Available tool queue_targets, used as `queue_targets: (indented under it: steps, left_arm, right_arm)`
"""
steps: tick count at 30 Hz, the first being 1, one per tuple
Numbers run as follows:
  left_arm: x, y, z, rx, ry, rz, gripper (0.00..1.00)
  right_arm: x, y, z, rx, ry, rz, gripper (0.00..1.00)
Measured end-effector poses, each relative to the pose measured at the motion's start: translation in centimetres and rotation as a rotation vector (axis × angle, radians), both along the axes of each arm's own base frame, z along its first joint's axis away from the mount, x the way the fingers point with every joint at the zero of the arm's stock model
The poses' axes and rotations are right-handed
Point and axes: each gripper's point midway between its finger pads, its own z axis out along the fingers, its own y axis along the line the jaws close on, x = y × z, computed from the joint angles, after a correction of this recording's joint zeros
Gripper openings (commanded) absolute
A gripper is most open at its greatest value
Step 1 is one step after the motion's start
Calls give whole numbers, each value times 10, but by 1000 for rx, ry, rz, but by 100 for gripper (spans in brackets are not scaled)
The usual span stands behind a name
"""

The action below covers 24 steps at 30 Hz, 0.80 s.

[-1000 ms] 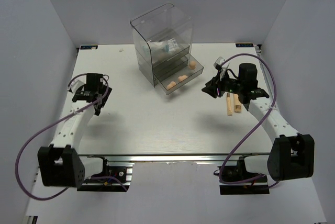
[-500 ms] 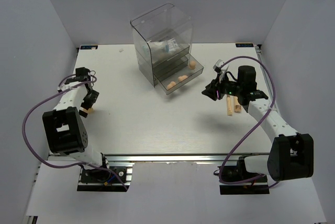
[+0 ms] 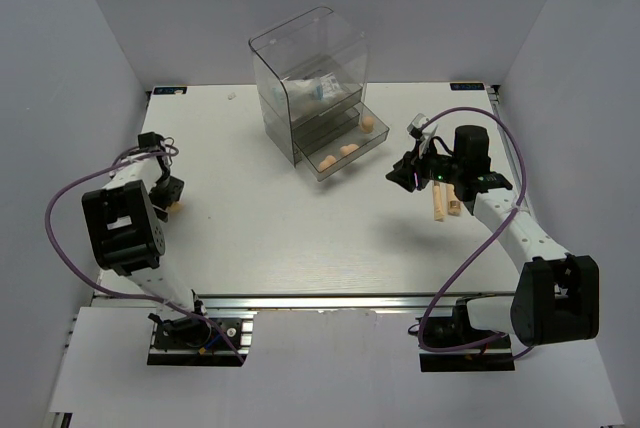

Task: Organize the makeup

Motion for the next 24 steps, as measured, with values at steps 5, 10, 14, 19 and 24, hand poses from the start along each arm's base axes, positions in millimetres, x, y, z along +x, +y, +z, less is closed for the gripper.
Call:
queue_targets:
  steps: [5,10,14,19,24]
  left_arm:
    - [14,-2,-7,-20,-36,-8,48]
    - [20,-4,-10,-30,-68,-19,28]
    - [21,-5,-12,-35,-83,-32,19]
    - [19,-18,-7,-79,-149,-79,6]
    - [20,-88,7,-204,-274,-318,0]
  right_arm:
    - [0,0,0,-2,0,-2,45]
    - [0,-1,0,-2,1,-3,45]
    - [0,-1,-1,-2,1,-3,45]
    - [0,0,-1,-2,2,-3,45]
    - [0,0,0,0,4,-5,45]
